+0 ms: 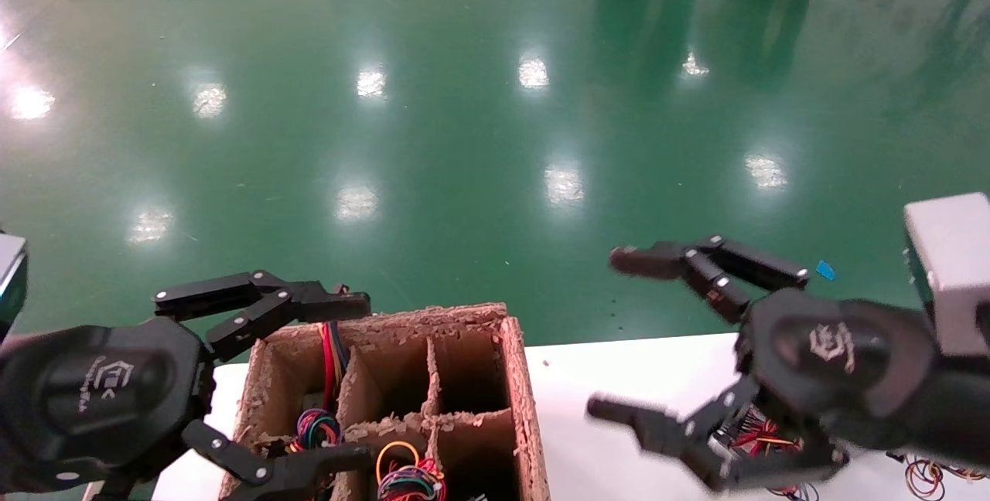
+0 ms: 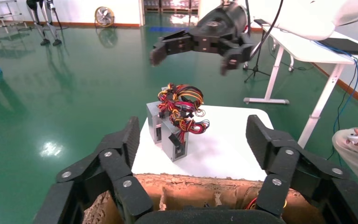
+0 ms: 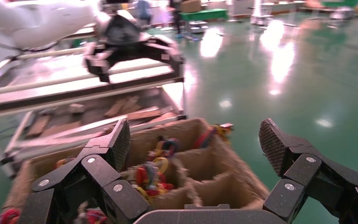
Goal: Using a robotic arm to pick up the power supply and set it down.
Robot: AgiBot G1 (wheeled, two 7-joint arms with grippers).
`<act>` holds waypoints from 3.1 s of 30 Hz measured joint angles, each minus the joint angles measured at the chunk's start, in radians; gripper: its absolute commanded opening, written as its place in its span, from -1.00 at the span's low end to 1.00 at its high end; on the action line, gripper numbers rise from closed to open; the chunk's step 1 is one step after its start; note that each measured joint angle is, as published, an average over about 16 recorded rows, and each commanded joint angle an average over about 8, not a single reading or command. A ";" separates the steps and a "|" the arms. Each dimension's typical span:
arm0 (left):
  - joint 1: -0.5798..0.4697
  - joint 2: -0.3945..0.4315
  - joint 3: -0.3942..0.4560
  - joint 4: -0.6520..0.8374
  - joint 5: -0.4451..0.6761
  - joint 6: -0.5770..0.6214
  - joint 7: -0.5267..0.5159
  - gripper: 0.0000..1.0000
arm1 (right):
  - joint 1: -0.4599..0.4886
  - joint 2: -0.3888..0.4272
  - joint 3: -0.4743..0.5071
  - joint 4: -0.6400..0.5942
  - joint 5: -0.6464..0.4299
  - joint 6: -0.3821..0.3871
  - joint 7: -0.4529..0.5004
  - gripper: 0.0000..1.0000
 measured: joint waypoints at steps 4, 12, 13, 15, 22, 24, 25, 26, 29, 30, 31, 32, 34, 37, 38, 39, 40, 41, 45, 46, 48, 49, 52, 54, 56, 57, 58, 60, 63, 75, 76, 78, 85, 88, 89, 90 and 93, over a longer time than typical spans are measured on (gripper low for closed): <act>0.000 0.000 0.000 0.000 0.000 0.000 0.000 1.00 | 0.039 -0.014 -0.030 0.018 -0.004 -0.036 0.005 1.00; 0.000 0.000 0.000 0.000 0.000 0.000 0.000 1.00 | 0.074 -0.026 -0.058 0.035 -0.009 -0.069 0.010 1.00; 0.000 0.000 0.000 0.000 0.000 0.000 0.000 1.00 | 0.075 -0.026 -0.058 0.035 -0.009 -0.069 0.010 1.00; 0.000 0.000 0.000 0.000 0.000 0.000 0.000 1.00 | 0.076 -0.027 -0.059 0.035 -0.009 -0.070 0.010 1.00; 0.000 0.000 0.000 0.000 0.000 0.000 0.000 1.00 | 0.068 -0.024 -0.053 0.031 -0.009 -0.063 0.009 1.00; 0.000 0.000 0.000 0.000 0.000 0.000 0.000 1.00 | 0.066 -0.023 -0.052 0.030 -0.009 -0.061 0.009 1.00; 0.000 0.000 0.000 0.000 0.000 0.000 0.000 1.00 | 0.065 -0.023 -0.051 0.030 -0.008 -0.060 0.009 1.00; 0.000 0.000 0.000 0.000 0.000 0.000 0.000 1.00 | 0.065 -0.023 -0.050 0.030 -0.008 -0.059 0.009 1.00; 0.000 0.000 0.000 0.000 0.000 0.000 0.000 1.00 | 0.063 -0.022 -0.049 0.029 -0.008 -0.058 0.009 1.00; 0.000 0.000 0.000 0.000 0.000 0.000 0.000 1.00 | 0.062 -0.022 -0.048 0.029 -0.008 -0.057 0.009 1.00; 0.000 0.000 0.000 0.000 0.000 0.000 0.000 1.00 | 0.062 -0.022 -0.048 0.028 -0.008 -0.057 0.009 1.00; 0.000 0.000 0.000 0.000 0.000 0.000 0.000 1.00 | 0.061 -0.022 -0.048 0.028 -0.007 -0.056 0.009 1.00; 0.000 0.000 0.000 0.000 0.000 0.000 0.000 1.00 | 0.061 -0.021 -0.047 0.028 -0.007 -0.055 0.009 1.00; 0.000 0.000 0.000 0.000 0.000 0.000 0.000 1.00 | 0.060 -0.021 -0.046 0.027 -0.007 -0.055 0.008 1.00; 0.000 0.000 0.000 0.000 0.000 0.000 0.000 1.00 | 0.059 -0.021 -0.046 0.027 -0.007 -0.054 0.008 1.00; 0.000 0.000 0.000 0.000 0.000 0.000 0.000 1.00 | 0.059 -0.021 -0.046 0.027 -0.007 -0.054 0.008 1.00; 0.000 0.000 0.000 0.000 0.000 0.000 0.000 1.00 | 0.059 -0.021 -0.046 0.027 -0.007 -0.054 0.008 1.00; 0.000 0.000 0.000 0.000 0.000 0.000 0.000 1.00 | 0.059 -0.021 -0.045 0.027 -0.007 -0.054 0.008 1.00; 0.000 0.000 0.000 0.000 0.000 0.000 0.000 1.00 | 0.058 -0.020 -0.045 0.027 -0.006 -0.053 0.008 1.00; 0.000 0.000 0.000 0.000 0.000 0.000 0.000 1.00 | 0.058 -0.020 -0.045 0.027 -0.006 -0.053 0.008 1.00; 0.000 0.000 0.000 0.000 0.000 0.000 0.000 1.00 | 0.058 -0.020 -0.045 0.026 -0.006 -0.053 0.008 1.00; 0.000 0.000 0.000 0.000 0.000 0.000 0.000 1.00 | 0.058 -0.020 -0.045 0.026 -0.006 -0.053 0.008 1.00; 0.000 0.000 0.000 0.000 0.000 0.000 0.000 1.00 | 0.057 -0.020 -0.044 0.026 -0.006 -0.052 0.008 1.00; 0.000 0.000 0.000 0.000 0.000 0.000 0.000 1.00 | 0.057 -0.020 -0.044 0.026 -0.006 -0.052 0.008 1.00; 0.000 0.000 0.000 0.000 0.000 0.000 0.000 1.00 | 0.057 -0.020 -0.044 0.026 -0.006 -0.052 0.008 1.00; 0.000 0.000 0.000 0.000 0.000 0.000 0.000 1.00 | 0.057 -0.020 -0.044 0.026 -0.006 -0.052 0.008 1.00; 0.000 0.000 0.000 0.000 0.000 0.000 0.000 1.00 | 0.057 -0.020 -0.044 0.026 -0.006 -0.052 0.008 1.00; 0.000 0.000 0.000 0.000 0.000 0.000 0.000 1.00 | 0.057 -0.020 -0.044 0.026 -0.006 -0.052 0.008 1.00; 0.000 0.000 0.000 0.000 0.000 0.000 0.000 1.00 | 0.057 -0.020 -0.044 0.026 -0.006 -0.052 0.008 1.00; 0.000 0.000 0.000 0.000 0.000 0.000 0.000 1.00 | 0.056 -0.020 -0.043 0.026 -0.006 -0.051 0.008 1.00; 0.000 0.000 0.000 0.000 0.000 0.000 0.000 1.00 | 0.056 -0.020 -0.043 0.026 -0.006 -0.051 0.008 1.00; 0.000 0.000 0.000 0.000 0.000 0.000 0.000 1.00 | 0.056 -0.020 -0.043 0.026 -0.006 -0.051 0.008 1.00; 0.000 0.000 0.000 0.000 0.000 0.000 0.000 1.00 | 0.056 -0.020 -0.043 0.026 -0.006 -0.051 0.008 1.00; 0.000 0.000 0.000 0.000 0.000 0.000 0.000 1.00 | 0.056 -0.020 -0.043 0.026 -0.006 -0.051 0.008 1.00; 0.000 0.000 0.000 0.000 0.000 0.000 0.000 1.00 | 0.056 -0.020 -0.043 0.026 -0.006 -0.051 0.008 1.00; 0.000 0.000 0.000 0.000 0.000 0.000 0.000 1.00 | 0.056 -0.020 -0.043 0.026 -0.006 -0.051 0.008 1.00; 0.000 0.000 0.000 0.000 0.000 0.000 0.000 1.00 | 0.056 -0.020 -0.043 0.026 -0.006 -0.051 0.008 1.00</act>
